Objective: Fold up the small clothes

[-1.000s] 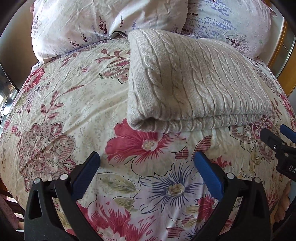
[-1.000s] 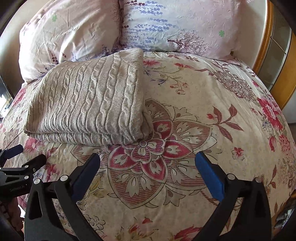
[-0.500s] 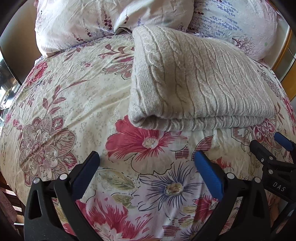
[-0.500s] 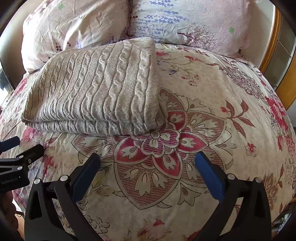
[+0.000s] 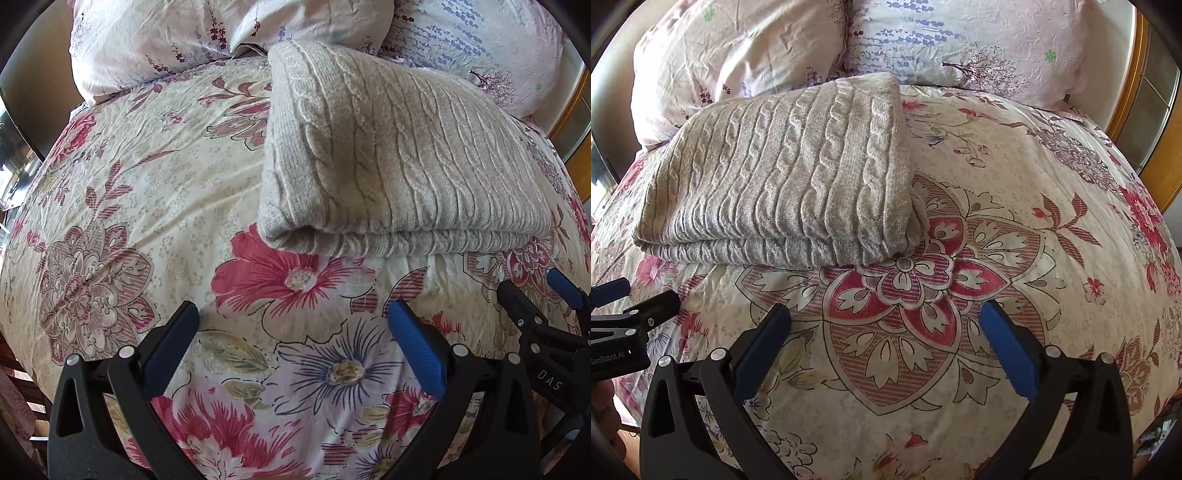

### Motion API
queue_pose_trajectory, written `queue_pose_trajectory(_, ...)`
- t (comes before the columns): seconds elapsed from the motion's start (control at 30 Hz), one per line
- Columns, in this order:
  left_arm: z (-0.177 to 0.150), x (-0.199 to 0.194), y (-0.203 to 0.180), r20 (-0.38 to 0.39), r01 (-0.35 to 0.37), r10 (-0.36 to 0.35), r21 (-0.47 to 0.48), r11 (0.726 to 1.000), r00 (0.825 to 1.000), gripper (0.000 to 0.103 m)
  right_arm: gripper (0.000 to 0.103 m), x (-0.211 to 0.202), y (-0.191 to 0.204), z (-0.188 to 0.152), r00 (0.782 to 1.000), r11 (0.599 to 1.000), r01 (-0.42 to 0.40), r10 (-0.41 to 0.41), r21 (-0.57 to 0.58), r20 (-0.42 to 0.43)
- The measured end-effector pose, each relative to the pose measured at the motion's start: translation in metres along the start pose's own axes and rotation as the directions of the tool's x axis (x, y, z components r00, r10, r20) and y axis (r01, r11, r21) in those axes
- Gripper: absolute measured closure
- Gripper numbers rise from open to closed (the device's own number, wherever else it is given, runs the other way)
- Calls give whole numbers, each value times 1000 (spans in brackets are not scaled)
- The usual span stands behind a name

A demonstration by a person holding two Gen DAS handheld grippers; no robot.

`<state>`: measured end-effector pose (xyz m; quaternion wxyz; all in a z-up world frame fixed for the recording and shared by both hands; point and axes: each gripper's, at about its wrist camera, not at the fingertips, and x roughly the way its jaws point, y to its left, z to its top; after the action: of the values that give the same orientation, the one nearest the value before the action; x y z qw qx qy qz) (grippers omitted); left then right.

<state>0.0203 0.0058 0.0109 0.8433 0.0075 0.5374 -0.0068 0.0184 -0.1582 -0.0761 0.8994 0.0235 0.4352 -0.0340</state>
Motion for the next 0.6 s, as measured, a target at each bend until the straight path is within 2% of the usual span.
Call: queue_pose_trajectory(0.6, -1, -1, 0, 7, -1, 1, 0, 1000, 1000, 2, 1, -1, 0, -1, 1000, 1000, -5, 5, -11, 18)
